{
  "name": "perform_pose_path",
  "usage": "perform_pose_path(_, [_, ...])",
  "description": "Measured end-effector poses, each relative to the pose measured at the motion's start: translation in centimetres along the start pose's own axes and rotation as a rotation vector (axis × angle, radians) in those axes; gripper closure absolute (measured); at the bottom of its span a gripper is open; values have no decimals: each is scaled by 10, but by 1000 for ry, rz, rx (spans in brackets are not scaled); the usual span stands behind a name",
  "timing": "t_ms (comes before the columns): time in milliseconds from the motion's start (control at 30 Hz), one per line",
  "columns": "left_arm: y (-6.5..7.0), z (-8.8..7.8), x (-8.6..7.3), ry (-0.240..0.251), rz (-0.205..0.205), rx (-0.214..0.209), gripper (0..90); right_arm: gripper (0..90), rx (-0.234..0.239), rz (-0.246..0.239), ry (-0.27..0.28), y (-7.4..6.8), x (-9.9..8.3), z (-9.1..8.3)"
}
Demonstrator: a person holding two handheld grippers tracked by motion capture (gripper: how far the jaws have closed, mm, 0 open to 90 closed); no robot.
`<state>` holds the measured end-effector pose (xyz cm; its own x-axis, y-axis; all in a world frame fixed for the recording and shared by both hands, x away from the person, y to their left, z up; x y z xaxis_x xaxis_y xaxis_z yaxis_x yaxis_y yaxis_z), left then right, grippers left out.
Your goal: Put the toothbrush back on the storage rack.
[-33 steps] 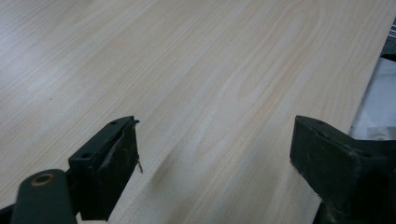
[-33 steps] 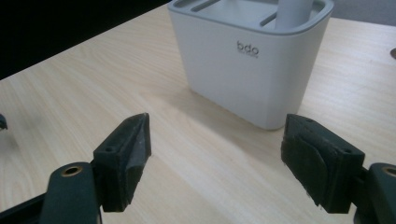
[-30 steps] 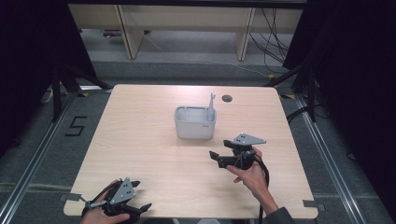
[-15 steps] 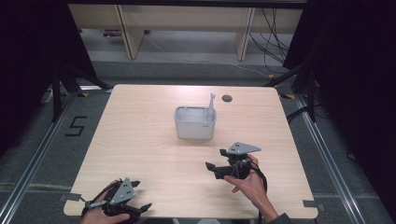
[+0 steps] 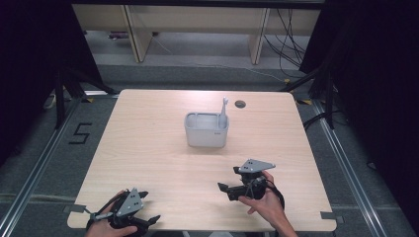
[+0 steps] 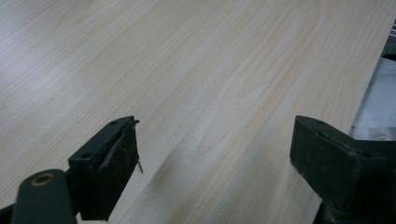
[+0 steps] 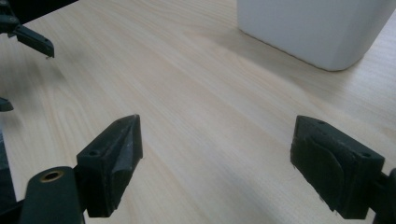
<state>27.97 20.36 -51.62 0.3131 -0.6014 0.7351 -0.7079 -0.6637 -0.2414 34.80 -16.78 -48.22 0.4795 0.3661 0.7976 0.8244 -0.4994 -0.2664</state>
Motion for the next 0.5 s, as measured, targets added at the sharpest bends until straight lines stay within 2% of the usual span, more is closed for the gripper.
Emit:
perform_pose_path(33, [0, 0, 0, -3, 1, 10, 148, 177, 7, 27, 2, -3, -2, 0])
perform_pose_path(67, [0, 0, 0, -2, 0, 9, 147, 177, -2, -5, -7, -2, -2, -1])
perform_pose_path(167, [0, 0, 0, 0, -1, 9, 147, 177, -5, 2, -12, -5, -6, -2])
perform_pose_path(200, [0, 0, 0, 2, -3, 2, 148, 176, 8, -20, -24, -5, -7, -2])
perform_pose_path(267, [0, 0, 0, -2, 0, 11, 148, 172, 2, -23, -36, -7, -9, -3])
perform_pose_path(333, [0, 0, 0, 1, 0, 1, 147, 172, -7, -20, -49, -9, -12, -4])
perform_pose_path(500, [0, 0, 0, 0, 0, 11, 147, 170, 2, -30, -69, -10, -17, -6])
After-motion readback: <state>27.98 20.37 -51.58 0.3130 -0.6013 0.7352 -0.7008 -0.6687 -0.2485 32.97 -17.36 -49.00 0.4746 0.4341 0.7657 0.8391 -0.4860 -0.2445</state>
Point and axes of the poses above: each handheld gripper's, and its own axes: z roughly forward along the jaws, x roughly out of its top, y roughly to its right, the point moved 1 cm from there along z, roughly forward along the jaws, and after that the axes turned 12 degrees about x, right-handed, at the moved point
